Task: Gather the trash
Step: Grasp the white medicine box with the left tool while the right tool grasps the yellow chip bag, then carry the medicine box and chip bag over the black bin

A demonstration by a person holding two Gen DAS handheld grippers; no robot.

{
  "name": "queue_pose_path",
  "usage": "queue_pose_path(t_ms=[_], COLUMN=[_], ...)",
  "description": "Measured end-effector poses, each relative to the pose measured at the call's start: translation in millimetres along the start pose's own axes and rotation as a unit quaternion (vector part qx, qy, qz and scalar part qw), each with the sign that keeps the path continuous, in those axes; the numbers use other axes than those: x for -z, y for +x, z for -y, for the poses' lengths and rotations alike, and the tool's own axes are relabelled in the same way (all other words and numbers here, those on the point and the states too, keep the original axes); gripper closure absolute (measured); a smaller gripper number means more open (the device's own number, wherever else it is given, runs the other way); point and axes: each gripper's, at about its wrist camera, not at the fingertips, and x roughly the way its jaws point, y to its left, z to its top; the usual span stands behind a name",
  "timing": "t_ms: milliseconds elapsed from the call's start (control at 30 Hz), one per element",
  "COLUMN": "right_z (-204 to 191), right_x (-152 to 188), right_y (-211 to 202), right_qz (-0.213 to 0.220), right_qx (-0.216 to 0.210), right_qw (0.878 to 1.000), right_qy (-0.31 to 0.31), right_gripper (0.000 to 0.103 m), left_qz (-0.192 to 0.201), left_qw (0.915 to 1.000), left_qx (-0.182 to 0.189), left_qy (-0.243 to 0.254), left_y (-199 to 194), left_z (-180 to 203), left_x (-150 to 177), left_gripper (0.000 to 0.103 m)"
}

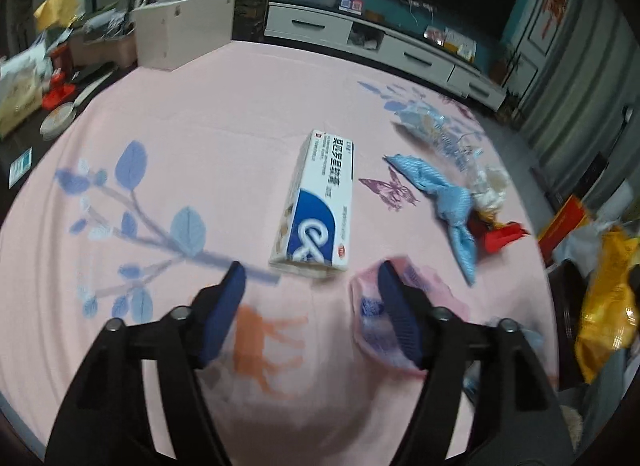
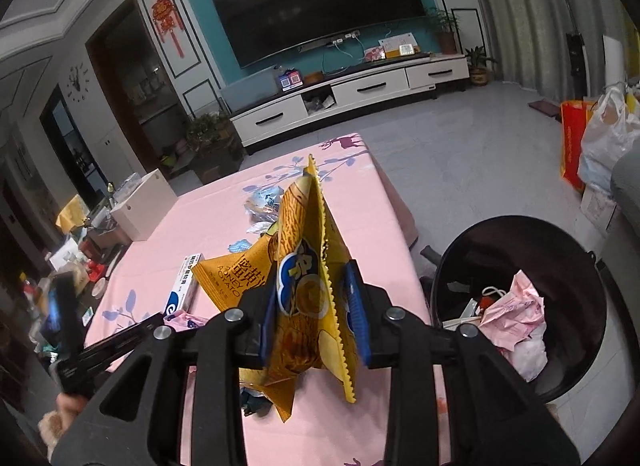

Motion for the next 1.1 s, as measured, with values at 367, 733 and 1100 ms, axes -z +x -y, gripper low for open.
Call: queue_pose_path(t_ms=[367,733,1100], right_z=[20.1,19.8,27.1], right_x=[-4.0,-2.0,-2.4], right_y=[8.3,24.3,21.7], right_qz=[0.002,-0.017,-0.015], right_qx=[0.028,0.027,0.026], right_qw=[0.999,0.999,0.999], right_qy=[0.023,0.025,0.041], right_gripper=[0.070,0.069,0.069], left_qz=[-0.037,-0.006,0.048], left_qw=[0.9982,0.9978,0.9987], left_qx=[-0.009,-0.030,-0.002], left_qy=[0.045,0.058,-0.018], left_y=[65.4,67.7,-14.2], left_z=[7.6,11.6,-4.4], left_x=[-43.0,-41.2,-17.2], left_gripper=[0.029,0.061,0.061])
